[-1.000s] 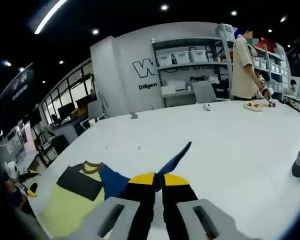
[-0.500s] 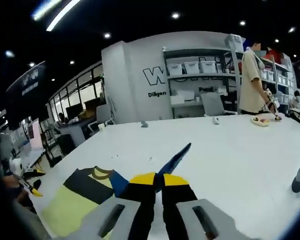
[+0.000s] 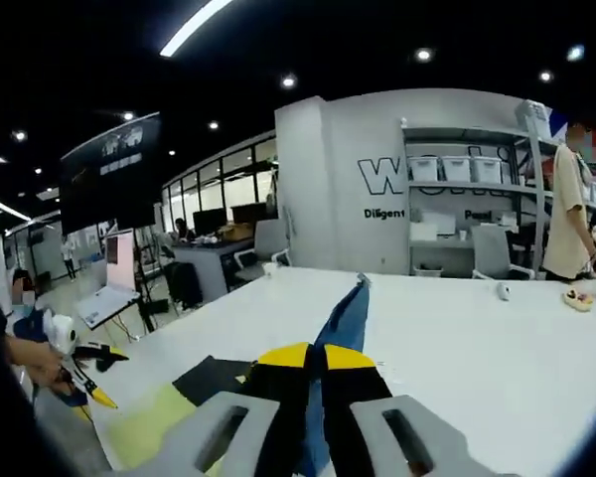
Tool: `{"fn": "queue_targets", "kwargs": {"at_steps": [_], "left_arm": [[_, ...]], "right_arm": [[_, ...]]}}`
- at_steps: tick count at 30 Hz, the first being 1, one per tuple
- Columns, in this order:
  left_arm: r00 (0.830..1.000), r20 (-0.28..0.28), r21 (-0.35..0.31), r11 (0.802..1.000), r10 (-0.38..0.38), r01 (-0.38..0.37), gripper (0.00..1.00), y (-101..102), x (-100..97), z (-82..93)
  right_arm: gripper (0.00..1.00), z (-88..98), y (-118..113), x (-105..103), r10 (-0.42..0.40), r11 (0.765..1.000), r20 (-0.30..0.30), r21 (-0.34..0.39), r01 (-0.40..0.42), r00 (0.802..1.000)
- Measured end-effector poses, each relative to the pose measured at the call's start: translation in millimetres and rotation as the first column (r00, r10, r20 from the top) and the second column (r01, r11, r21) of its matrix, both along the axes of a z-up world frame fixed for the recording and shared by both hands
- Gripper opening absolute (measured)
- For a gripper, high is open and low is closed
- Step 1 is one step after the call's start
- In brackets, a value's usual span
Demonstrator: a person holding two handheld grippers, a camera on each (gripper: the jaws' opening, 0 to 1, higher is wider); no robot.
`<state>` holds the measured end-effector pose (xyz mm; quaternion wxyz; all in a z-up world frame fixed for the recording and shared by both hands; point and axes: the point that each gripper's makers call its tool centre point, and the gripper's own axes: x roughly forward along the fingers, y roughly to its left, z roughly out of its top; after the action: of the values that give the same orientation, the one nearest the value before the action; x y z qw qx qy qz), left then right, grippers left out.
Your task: Fold the garment on the visible template until the final outline fits inside the template.
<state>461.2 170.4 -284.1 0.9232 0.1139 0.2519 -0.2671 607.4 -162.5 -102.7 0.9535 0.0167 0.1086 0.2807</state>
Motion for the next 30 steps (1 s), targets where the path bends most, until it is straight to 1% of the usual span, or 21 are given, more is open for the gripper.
{"fn": "queue_targets", "kwargs": {"at_steps": [1, 2, 5, 6, 7, 10, 14, 15, 16, 18, 19, 20, 21, 22, 23, 24, 25, 27, 28, 30], "left_arm": [[1.000, 0.000, -0.002, 1.000, 0.003, -0.003, 0.81, 1.5, -0.6, 0.4], [1.000, 0.001, -0.003, 1.000, 0.005, -0.005, 0.82, 1.8, -2.2, 1.6], [1.000, 0.012, -0.029, 0.999, -0.017, 0.018, 0.87, -1.0, -4.2, 7.4], [0.999, 0.020, -0.035, 0.999, -0.034, 0.034, 0.88, -4.1, -5.8, 11.3], [0.999, 0.022, -0.035, 0.998, -0.043, 0.043, 0.89, -5.4, -6.9, 12.7], [0.998, 0.025, -0.028, 0.998, -0.060, 0.061, 0.88, -5.8, -9.0, 12.8], [0.998, 0.026, -0.045, 0.998, -0.050, 0.052, 0.88, -6.1, -8.9, 15.1], [0.999, 0.028, -0.044, 0.998, -0.046, 0.048, 0.88, -5.3, -8.6, 14.4], [0.999, 0.029, -0.040, 0.998, -0.040, 0.041, 0.88, -3.7, -7.8, 13.2], [0.999, 0.016, -0.031, 0.999, -0.037, 0.037, 0.88, -1.2, -7.4, 7.4], [0.999, 0.011, -0.030, 0.999, -0.040, 0.040, 0.88, -1.3, -8.0, 6.6], [0.999, 0.006, -0.028, 0.999, -0.043, 0.043, 0.87, -1.4, -9.7, 7.5], [0.999, 0.008, -0.024, 0.999, -0.043, 0.043, 0.88, -1.0, -10.1, 8.0], [0.999, 0.008, -0.023, 0.999, -0.045, 0.045, 0.88, -1.0, -10.6, 8.0], [0.999, 0.007, -0.023, 0.999, -0.048, 0.048, 0.87, -1.0, -11.1, 7.8], [0.999, 0.003, -0.023, 0.999, -0.048, 0.048, 0.87, -1.1, -12.4, 7.7], [0.999, 0.002, -0.022, 0.999, -0.047, 0.047, 0.88, -0.4, -12.7, 7.3], [0.999, -0.005, -0.019, 0.999, -0.046, 0.046, 0.87, 2.5, -12.8, 5.2], [0.999, -0.006, -0.017, 0.999, -0.044, 0.044, 0.87, 2.7, -13.2, 5.5], [0.999, -0.014, -0.023, 0.999, -0.039, 0.039, 0.87, 4.4, -14.9, 6.7]], "right_arm": [[0.00, 1.4, 3.3, 0.6, 0.007, 1.000, 0.004, 0.003, -0.007, 1.000], [0.00, 6.3, 17.2, 2.2, 0.033, 0.999, 0.016, 0.014, -0.033, 0.999], [0.00, 11.4, 35.6, 2.7, 0.063, 0.997, 0.024, 0.037, -0.064, 0.998], [0.00, 13.4, 46.7, 4.0, 0.082, 0.995, 0.026, 0.054, -0.083, 0.996], [0.00, 13.5, 51.2, 4.9, 0.088, 0.994, 0.028, 0.056, -0.089, 0.996], [0.00, 10.5, 69.4, 6.7, 0.119, 0.990, 0.025, 0.071, -0.121, 0.993], [0.00, 2.4, 91.8, 8.2, 0.139, 0.986, 0.021, 0.091, -0.140, 0.990], [0.00, -1.2, 97.9, 10.9, 0.114, 0.985, 0.008, 0.127, -0.114, 0.993], [0.00, -3.2, 102.7, 12.9, 0.101, 0.985, 0.009, 0.140, -0.101, 0.995], [0.00, -12.2, 119.1, 14.2, 0.099, 0.987, 0.019, 0.124, -0.101, 0.995], [0.00, -14.4, 122.6, 14.4, 0.100, 0.987, 0.019, 0.124, -0.102, 0.995], [0.00, -24.8, 134.9, 15.6, 0.098, 0.985, -0.002, 0.141, -0.097, 0.995], [0.00, -30.1, 141.3, 15.5, 0.096, 0.982, -0.021, 0.163, -0.091, 0.995], [0.00, -35.5, 147.1, 16.5, 0.100, 0.983, -0.021, 0.159, -0.096, 0.995], [0.00, -45.7, 154.9, 17.5, 0.099, 0.981, -0.048, 0.173, -0.090, 0.994], [0.00, -51.4, 161.1, 17.3, 0.105, 0.979, -0.059, 0.182, -0.093, 0.993], [0.00, -54.4, 167.2, 16.0, 0.109, 0.978, -0.061, 0.186, -0.096, 0.992], [0.00, -69.8, 180.1, 16.7, 0.112, 0.976, -0.083, 0.199, -0.093, 0.990], [0.00, -72.2, 181.9, 17.2, 0.113, 0.975, -0.084, 0.199, -0.094, 0.990], [0.00, -85.9, 189.0, 20.7, 0.112, 0.977, -0.091, 0.192, -0.093, 0.990]]}}
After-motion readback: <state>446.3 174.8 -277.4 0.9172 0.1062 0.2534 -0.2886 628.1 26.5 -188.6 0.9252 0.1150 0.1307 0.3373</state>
